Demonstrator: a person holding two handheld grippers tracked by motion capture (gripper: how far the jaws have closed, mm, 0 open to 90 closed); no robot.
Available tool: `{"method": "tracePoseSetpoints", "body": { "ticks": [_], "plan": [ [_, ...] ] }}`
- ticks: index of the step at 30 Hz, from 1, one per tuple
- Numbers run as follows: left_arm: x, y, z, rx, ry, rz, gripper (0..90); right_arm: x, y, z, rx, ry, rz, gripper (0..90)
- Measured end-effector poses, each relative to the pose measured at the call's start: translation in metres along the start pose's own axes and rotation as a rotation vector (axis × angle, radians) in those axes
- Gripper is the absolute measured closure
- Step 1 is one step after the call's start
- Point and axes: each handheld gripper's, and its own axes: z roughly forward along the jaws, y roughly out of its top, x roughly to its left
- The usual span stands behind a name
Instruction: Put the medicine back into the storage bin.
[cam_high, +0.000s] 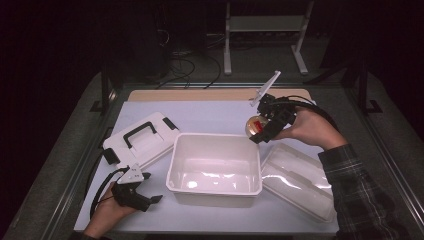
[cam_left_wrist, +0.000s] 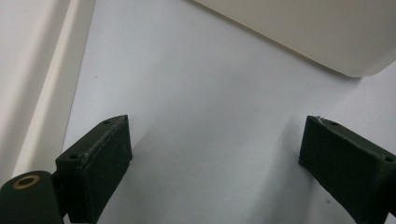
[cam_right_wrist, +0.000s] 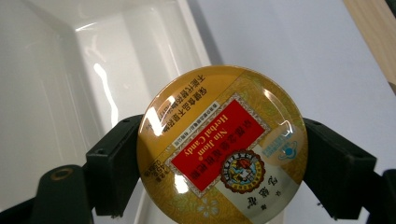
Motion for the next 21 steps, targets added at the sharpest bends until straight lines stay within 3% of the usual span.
{"method": "tracePoseSetpoints", "body": {
  "ticks": [13,21],
  "plan": [
    [0.000,0.000,0.000,-0.001,0.000,0.000,8.3,0.025,0.015,0.037,0.043,0.084,-0.102,19.9],
    [0.000,0.000,0.000,-0.002,0.001,0.000,8.3,0.034,0.014,0.060,0.086,0.103,-0.155,19.9]
  ]
}}
